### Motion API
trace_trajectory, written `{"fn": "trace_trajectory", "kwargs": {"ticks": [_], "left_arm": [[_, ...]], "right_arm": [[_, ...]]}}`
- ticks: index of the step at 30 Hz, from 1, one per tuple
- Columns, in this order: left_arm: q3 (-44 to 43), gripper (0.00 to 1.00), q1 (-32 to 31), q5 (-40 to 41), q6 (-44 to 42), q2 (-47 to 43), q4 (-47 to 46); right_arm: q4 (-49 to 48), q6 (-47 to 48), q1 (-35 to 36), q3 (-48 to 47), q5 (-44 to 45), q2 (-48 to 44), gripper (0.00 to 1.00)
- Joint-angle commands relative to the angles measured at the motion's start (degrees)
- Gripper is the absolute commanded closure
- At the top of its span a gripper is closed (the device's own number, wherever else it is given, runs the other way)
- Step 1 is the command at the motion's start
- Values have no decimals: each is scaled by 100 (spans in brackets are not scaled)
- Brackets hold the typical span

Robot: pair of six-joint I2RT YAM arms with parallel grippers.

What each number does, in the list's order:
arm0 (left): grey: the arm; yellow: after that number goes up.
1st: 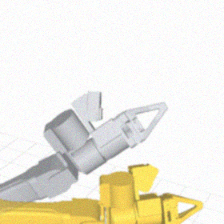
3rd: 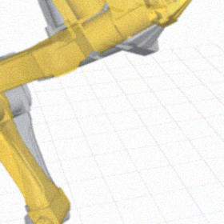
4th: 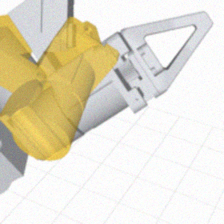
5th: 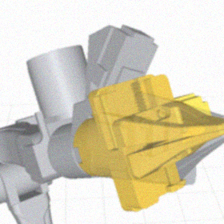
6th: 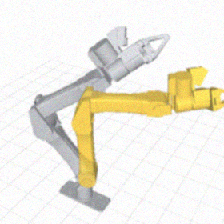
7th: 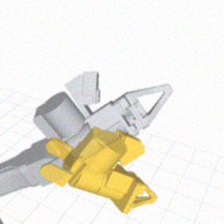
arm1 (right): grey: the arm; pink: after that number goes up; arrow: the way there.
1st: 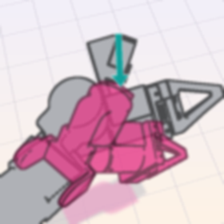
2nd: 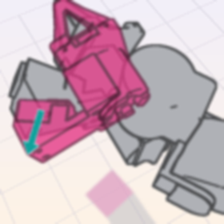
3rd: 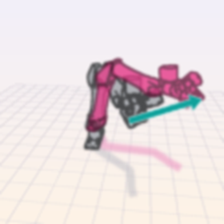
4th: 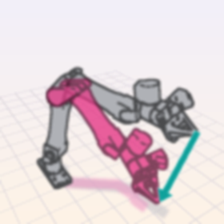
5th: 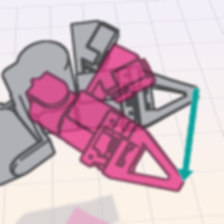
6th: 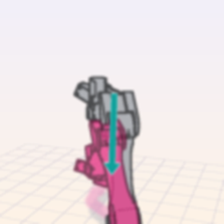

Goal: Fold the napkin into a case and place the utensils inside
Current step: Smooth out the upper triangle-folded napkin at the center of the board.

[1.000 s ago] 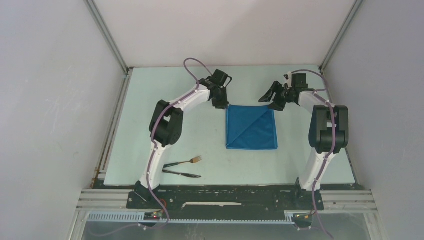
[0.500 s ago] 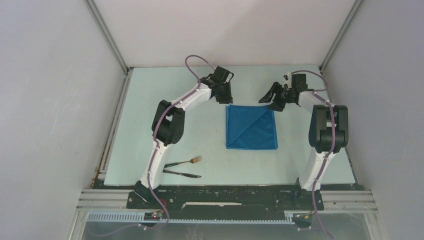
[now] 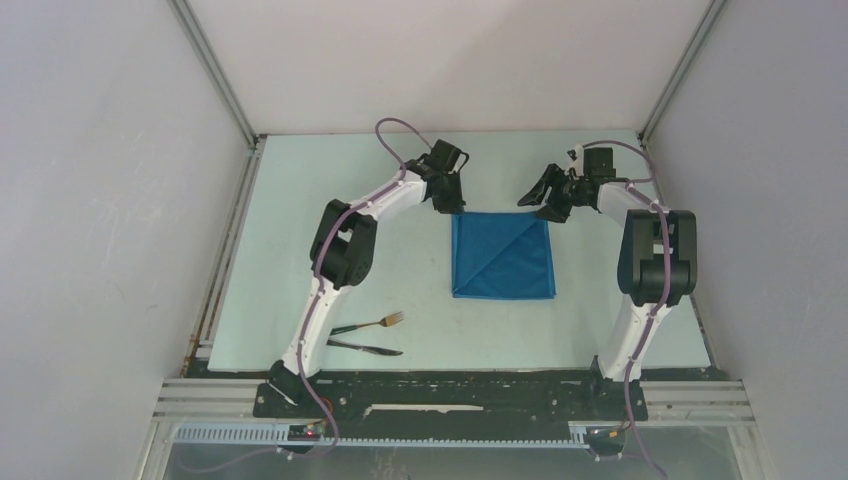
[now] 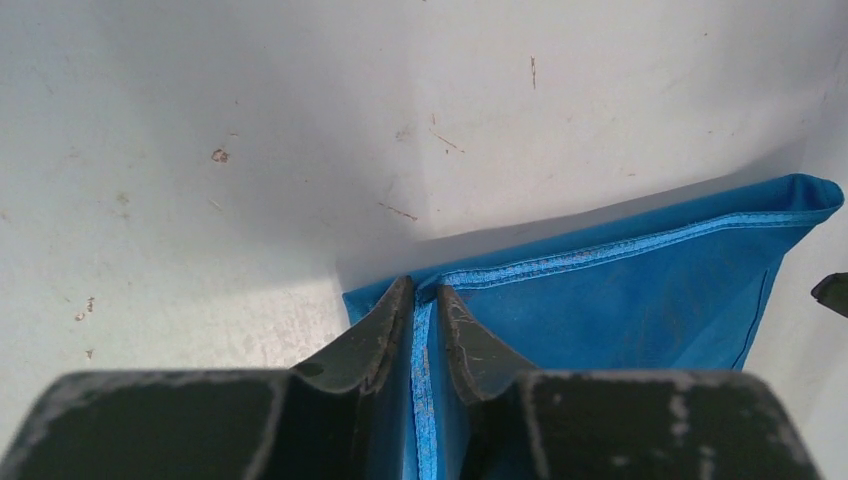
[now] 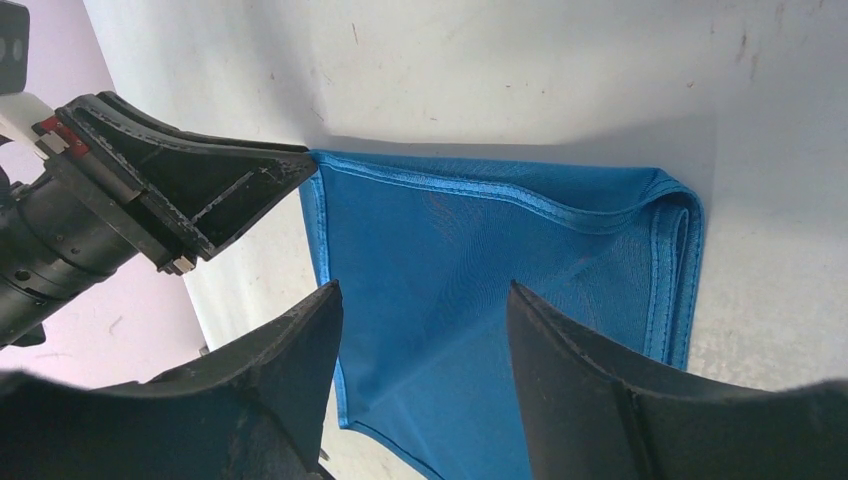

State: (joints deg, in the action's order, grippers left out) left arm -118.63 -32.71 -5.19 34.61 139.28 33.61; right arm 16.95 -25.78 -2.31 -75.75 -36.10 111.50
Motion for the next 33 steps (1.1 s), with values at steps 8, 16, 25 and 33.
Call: {"fn": "trace_trajectory", "kwargs": {"ticks": [8,16,25,33], "left_arm": [[-154,73,10,65,5,-87,-52],[-168,81,41,-44,35,-13,-108],[290,100,65,148,12,-649,-347],[806,100,101,131,83,-832,-490]], "right_arm": [[-52,145,-43,-31,-100,-41,32],[-51,142,-42,-28,-88,-37,32],[-194,25,-60,-33,-206,73,32],[-787,-401,-67,-30,-680,445,31]]}}
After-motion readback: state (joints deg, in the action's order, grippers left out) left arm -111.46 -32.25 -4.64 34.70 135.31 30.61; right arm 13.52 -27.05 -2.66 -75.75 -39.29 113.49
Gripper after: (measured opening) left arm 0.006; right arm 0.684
